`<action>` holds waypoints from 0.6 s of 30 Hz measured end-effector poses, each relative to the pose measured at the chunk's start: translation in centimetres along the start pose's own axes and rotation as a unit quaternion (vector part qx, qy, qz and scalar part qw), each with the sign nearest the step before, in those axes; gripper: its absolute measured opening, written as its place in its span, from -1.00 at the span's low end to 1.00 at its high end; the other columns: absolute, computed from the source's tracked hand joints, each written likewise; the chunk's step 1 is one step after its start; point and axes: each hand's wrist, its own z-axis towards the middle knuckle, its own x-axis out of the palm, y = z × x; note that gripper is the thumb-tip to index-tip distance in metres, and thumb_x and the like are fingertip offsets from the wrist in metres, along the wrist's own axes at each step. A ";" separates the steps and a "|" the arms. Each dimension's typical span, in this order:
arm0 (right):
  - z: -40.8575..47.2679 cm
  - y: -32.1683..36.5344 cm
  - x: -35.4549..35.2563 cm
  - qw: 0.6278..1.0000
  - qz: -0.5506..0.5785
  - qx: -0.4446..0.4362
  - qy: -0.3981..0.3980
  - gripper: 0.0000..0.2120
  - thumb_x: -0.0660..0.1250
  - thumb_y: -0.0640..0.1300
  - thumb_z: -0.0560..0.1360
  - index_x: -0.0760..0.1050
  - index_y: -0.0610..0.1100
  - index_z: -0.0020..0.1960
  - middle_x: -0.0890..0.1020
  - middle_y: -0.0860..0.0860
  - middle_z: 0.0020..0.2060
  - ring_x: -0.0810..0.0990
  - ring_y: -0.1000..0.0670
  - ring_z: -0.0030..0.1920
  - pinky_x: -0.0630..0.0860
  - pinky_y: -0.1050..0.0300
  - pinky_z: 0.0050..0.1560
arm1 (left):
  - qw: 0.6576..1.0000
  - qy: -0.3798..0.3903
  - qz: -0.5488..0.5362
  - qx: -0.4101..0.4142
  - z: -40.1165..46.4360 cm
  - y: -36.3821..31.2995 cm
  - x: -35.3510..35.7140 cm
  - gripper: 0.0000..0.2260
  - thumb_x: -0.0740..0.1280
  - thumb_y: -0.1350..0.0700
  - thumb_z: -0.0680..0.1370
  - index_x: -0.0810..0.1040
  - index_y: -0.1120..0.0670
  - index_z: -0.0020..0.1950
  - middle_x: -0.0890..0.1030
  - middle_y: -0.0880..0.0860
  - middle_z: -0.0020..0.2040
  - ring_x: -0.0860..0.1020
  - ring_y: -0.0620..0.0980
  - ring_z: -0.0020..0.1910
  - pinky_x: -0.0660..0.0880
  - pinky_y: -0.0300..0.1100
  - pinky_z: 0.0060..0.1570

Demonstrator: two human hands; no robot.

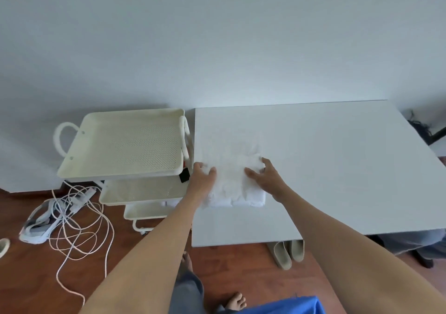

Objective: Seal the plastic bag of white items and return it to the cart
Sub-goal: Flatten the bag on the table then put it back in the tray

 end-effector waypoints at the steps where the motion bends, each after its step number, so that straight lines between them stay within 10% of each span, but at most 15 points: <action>1: 0.0 1.1 -0.1 1.000 -0.002 -0.012 -0.002 -0.21 0.46 0.08 0.53 0.13 -0.05 0.61 0.51 0.12 -0.02 0.56 -0.08 0.17 0.43 0.13 0.12 | 1.000 -0.007 -0.002 0.009 0.0 -0.8 -0.7 -0.70 0.25 -0.06 0.53 0.33 -0.03 0.22 0.52 0.02 0.09 0.54 -0.10 -0.22 0.37 -0.23 -0.38; 6: 0.1 7.5 -0.2 0.998 -0.008 -0.069 -0.003 -0.19 0.48 0.07 0.52 0.13 -0.07 0.61 0.49 0.16 -0.05 0.56 -0.05 0.12 0.43 0.16 0.07 | 0.998 -0.030 -0.023 0.054 0.4 -4.8 -4.7 -0.61 0.27 -0.08 0.52 0.35 0.00 0.31 0.53 0.05 0.16 0.60 0.08 0.02 0.55 -0.02 0.06; 18: 1.9 20.8 6.5 0.985 -0.022 -0.170 0.019 -0.23 0.48 0.03 0.53 0.16 -0.12 0.58 0.51 0.09 -0.08 0.56 -0.03 0.03 0.47 0.22 -0.11 | 0.988 -0.091 -0.050 0.110 4.2 -10.1 -17.5 -0.69 0.26 -0.05 0.54 0.36 0.03 0.24 0.52 0.06 0.09 0.56 0.02 -0.13 0.46 -0.16 -0.21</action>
